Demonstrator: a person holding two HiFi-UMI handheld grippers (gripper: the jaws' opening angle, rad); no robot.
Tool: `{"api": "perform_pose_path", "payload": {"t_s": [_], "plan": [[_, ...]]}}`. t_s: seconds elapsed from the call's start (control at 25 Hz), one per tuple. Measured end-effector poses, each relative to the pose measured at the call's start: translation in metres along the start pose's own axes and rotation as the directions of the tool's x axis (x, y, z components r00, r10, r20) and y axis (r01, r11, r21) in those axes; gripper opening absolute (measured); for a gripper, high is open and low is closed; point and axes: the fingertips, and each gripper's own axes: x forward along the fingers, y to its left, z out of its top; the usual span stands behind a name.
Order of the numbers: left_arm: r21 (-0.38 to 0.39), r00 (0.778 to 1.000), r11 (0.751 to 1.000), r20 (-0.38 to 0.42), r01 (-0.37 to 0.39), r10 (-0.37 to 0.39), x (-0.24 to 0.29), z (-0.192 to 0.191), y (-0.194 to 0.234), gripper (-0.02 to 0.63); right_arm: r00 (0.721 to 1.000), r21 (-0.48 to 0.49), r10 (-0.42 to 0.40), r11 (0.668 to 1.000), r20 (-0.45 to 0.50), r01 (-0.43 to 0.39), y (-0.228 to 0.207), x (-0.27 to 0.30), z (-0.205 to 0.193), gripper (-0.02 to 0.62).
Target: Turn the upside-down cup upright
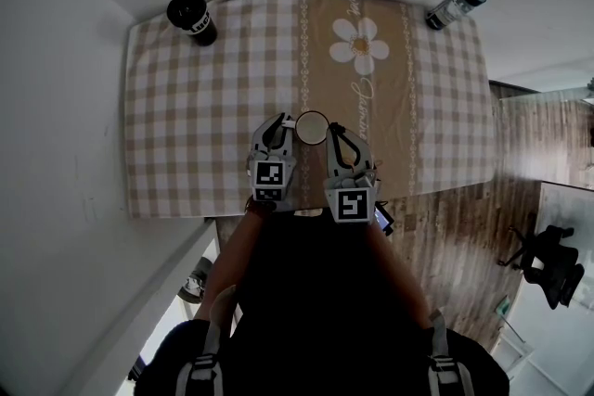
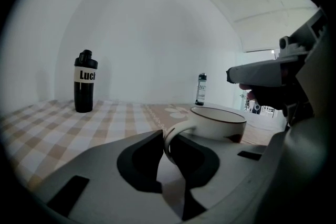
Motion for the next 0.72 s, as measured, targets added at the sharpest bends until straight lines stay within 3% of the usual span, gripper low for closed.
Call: {"api": "perform_pose_path", "payload": {"t_s": [0.24,0.4,0.56,0.72], "plan": [[-0.032,0.999,0.999,0.028,0.029,-0.028,-0.005,0.011,0.0,0.038,1.0,0.001,0.012,1.0,-0.005,-0.012,-0.003,-0.001,-0.001,0.006],[0.013,0.997,0.999,0.071,0.031,-0.031,-0.015,0.036,0.002,0.038,0.998,0.003,0.052,0.999,-0.023,-0.052,-0.007,-0.003,0.005,0.008],[0.025,0.993,1.0,0.116,0.002,-0.005,-0.031,0.067,0.015,0.038,0.988,0.042,0.157,0.987,-0.014,-0.156,-0.001,-0.003,0.021,0.08],[0.007,0.991,0.999,0.129,-0.041,0.039,-0.042,0.093,0.029,0.038,0.954,0.175,0.269,0.941,0.129,-0.289,0.012,-0.01,0.053,0.156]]}}
